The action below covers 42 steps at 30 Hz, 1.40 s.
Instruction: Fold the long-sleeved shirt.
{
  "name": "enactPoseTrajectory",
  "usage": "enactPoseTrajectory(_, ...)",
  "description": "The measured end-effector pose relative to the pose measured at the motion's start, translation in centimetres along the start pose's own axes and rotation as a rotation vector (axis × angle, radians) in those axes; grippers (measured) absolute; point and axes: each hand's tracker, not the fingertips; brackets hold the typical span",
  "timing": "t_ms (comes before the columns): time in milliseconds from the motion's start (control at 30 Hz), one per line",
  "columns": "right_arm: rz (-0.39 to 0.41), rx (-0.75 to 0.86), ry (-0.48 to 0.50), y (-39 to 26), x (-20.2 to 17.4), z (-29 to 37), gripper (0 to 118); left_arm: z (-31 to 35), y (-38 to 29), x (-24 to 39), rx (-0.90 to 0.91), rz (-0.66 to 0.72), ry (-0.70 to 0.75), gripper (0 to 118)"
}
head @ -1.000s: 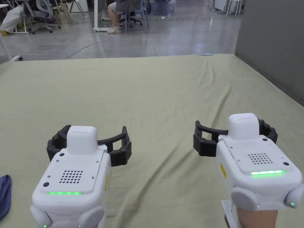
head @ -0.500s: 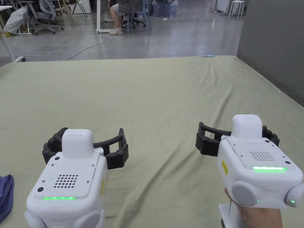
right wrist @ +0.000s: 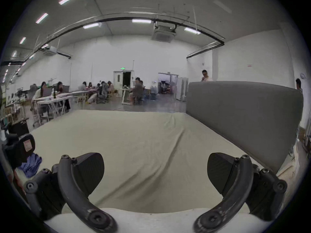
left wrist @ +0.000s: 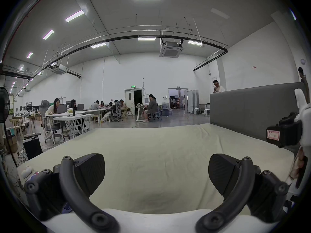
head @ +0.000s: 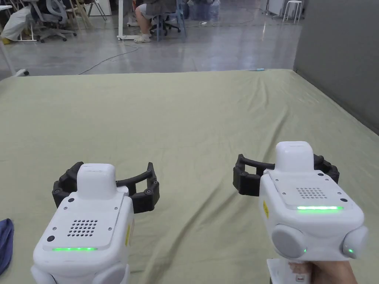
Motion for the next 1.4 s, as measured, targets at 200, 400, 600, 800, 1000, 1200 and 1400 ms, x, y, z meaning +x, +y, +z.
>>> enactPoseTrajectory(200, -0.068, -0.009, 0.115, 0.9, 0.6, 0.6, 118, -0.1, -0.1, -0.2, -0.009, -0.011, 0.001, 118)
enactPoseTrajectory(400, -0.041, 0.016, 0.041, 0.9, -0.3, 0.9, 118, -0.2, 0.0, -0.3, -0.006, 0.000, 0.000, 118)
enactPoseTrajectory(600, -0.047, 0.003, -0.010, 0.4, -0.4, 0.4, 115, -0.2, -0.2, -0.4, -0.013, 0.006, 0.000, 118)
enactPoseTrajectory(800, -0.089, -0.055, 0.095, 0.6, 0.7, -0.1, 117, -0.4, -0.3, -0.5, -0.024, 0.010, 0.007, 118)
enactPoseTrajectory(1000, -0.006, -0.017, 0.099, -0.8, 0.9, -0.5, 118, -0.4, -0.3, -0.4, -0.027, 0.005, 0.007, 118)
enactPoseTrajectory(1200, -0.029, -0.005, 0.075, -1.2, 1.3, -0.8, 118, -0.4, -0.3, -0.2, -0.025, 0.000, 0.003, 118)
enactPoseTrajectory(1400, -0.033, 0.007, 0.081, -1.1, 1.6, -0.7, 118, -0.4, -0.3, -0.2, -0.024, 0.005, 0.002, 118)
